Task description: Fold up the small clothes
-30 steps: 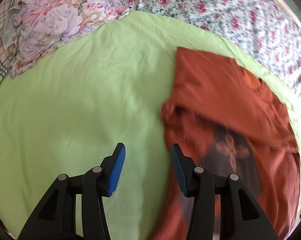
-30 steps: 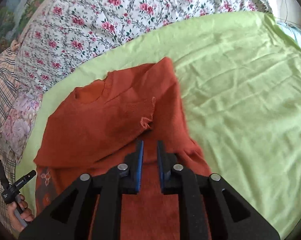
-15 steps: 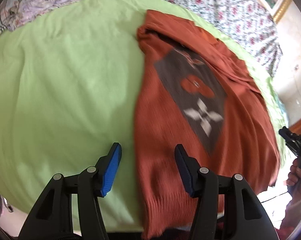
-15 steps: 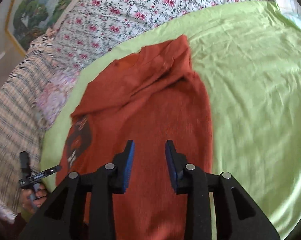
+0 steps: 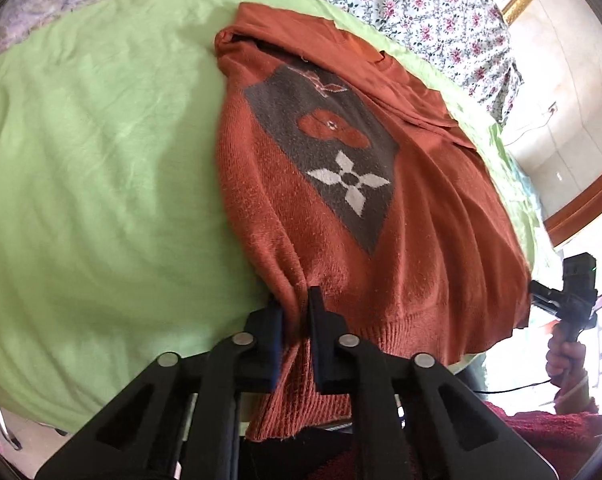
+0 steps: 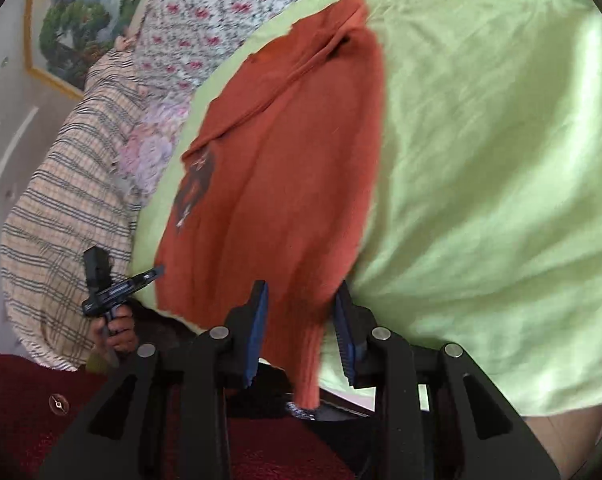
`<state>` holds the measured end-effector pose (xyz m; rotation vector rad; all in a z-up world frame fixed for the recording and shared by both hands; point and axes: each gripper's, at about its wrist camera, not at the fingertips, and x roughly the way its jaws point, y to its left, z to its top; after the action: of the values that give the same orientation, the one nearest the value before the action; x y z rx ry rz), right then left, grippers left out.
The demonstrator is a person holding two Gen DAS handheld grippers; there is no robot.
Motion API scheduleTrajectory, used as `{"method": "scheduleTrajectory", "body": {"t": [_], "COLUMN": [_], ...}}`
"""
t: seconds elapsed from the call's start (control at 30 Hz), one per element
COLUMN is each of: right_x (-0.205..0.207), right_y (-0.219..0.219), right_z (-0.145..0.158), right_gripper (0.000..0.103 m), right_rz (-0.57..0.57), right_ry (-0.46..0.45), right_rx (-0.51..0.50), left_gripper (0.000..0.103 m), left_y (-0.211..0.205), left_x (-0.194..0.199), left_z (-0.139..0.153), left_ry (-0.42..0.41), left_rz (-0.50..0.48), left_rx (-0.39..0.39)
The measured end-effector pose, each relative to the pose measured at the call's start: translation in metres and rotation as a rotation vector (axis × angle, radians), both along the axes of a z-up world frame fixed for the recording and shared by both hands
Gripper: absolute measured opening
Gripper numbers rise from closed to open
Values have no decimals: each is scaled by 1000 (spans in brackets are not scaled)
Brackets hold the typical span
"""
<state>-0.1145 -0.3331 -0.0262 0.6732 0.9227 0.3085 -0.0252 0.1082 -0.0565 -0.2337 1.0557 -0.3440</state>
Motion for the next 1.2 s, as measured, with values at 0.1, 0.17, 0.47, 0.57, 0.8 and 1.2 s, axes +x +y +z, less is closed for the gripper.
{"method": "scheduleTrajectory", "body": {"t": [0.1, 0.17, 0.47, 0.57, 0.8, 1.2], "right_x": [3, -3, -17, -16, -13, -19], "right_y": [5, 2, -19, -18, -9, -6], "right_z": [-2, 2, 4, -3, -13, 6], "right_gripper": [10, 10, 7, 12, 35, 7], "right_rz": [-6, -8, 19, 43, 86, 72], "right_ry": [-20, -35, -49, -11, -36, -145], "right_rx": [11, 13, 33, 15, 117, 152], "left_gripper": [6, 6, 12, 36, 9, 7], "left_y": [1, 11, 26, 30, 9, 32], "left_x": [-9, -17, -16, -13, -14, -33], "left_z": [13, 23, 8, -3, -4, 38], "left_ry": [-48, -83, -24, 44, -6, -169], "left_rz": [-4, 4, 5, -8, -75, 53], "left_rx": [32, 18, 7, -26, 3, -136]}}
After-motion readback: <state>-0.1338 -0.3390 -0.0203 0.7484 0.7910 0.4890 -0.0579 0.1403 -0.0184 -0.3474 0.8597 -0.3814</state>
